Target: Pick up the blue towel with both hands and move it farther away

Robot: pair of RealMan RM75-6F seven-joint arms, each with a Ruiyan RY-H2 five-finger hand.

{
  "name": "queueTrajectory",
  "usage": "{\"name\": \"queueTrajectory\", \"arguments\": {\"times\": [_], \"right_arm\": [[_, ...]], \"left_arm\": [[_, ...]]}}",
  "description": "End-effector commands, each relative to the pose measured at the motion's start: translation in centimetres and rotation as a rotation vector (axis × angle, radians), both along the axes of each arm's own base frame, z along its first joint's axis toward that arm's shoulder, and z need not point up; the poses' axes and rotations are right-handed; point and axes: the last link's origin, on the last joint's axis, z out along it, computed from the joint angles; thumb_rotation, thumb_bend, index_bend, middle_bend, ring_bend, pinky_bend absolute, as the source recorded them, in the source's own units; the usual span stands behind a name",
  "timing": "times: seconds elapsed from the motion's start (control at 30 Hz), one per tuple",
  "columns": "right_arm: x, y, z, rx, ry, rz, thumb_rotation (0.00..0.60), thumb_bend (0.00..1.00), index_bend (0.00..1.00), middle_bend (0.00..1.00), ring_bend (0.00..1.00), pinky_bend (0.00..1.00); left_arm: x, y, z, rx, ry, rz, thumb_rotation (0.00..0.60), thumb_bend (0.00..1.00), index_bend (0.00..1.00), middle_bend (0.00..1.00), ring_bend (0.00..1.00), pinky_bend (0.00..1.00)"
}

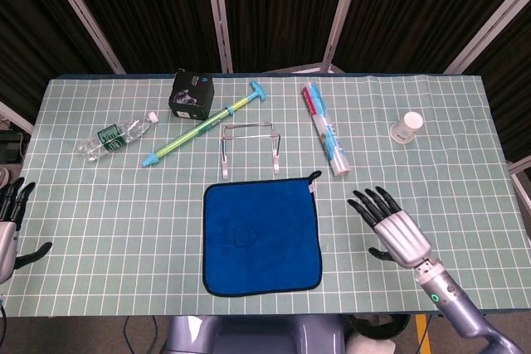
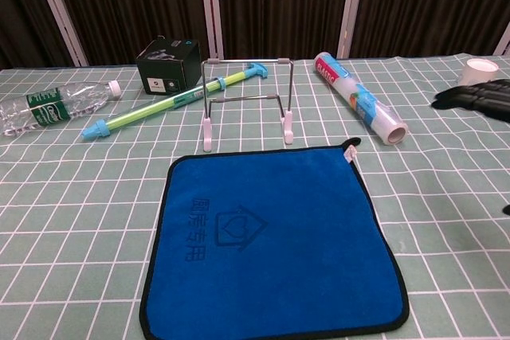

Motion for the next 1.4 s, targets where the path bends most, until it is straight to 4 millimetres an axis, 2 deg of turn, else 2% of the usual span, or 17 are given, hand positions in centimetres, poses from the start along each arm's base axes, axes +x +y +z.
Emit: {"name": "queueTrajectory", "arguments": {"times": [0.03,0.2,0.3,0.47,0.77,1.4], "right_arm": [[1.4,-2.1,-3.4,0.113,0.043,0.102,0.6,0.0,0.0,0.0,0.0,0.0],[2.5,-3.7,-5.4,0.137,0.098,0.205,0.6,0.0,0.0,0.0,0.0,0.0],[2.9,-4.4,-6.5,0.134,0.144,0.27,0.6,0.04,0.02,0.0,0.0,0.0],[3.6,-5.1,-7.9,0.157,0.152,0.307,0.6,0.1,0.04,0.0,0.0,0.0],[4.0,-6.0,-9.8,0.173,0.191,0.343,0.6,0.09,0.06,0.01,0.0,0.0],[5.4,-6.7,-10.9,0.177,0.163,0.371,0.6,0.1,0.1,0.02,0.0,0.0]], "left_arm": [[-0.2,0.4,-0.2,0.001,0.013,0.009,0.6,0.0,0.0,0.0,0.0,0.0],[-0.6,0.6,-0.5,-0.002,0.025,0.03,0.6,0.0,0.0,0.0,0.0,0.0],[-0.7,0.8,-0.6,0.002,0.031,0.039,0.6,0.0,0.0,0.0,0.0,0.0],[-0.9,0.9,-1.0,-0.012,0.043,0.051,0.6,0.0,0.0,0.0,0.0,0.0],[-1.1,1.1,-1.1,-0.012,0.047,0.06,0.6,0.0,0.0,0.0,0.0,0.0],[-1.3,1.3,-1.5,-0.018,0.056,0.071,0.6,0.0,0.0,0.0,0.0,0.0]]}}
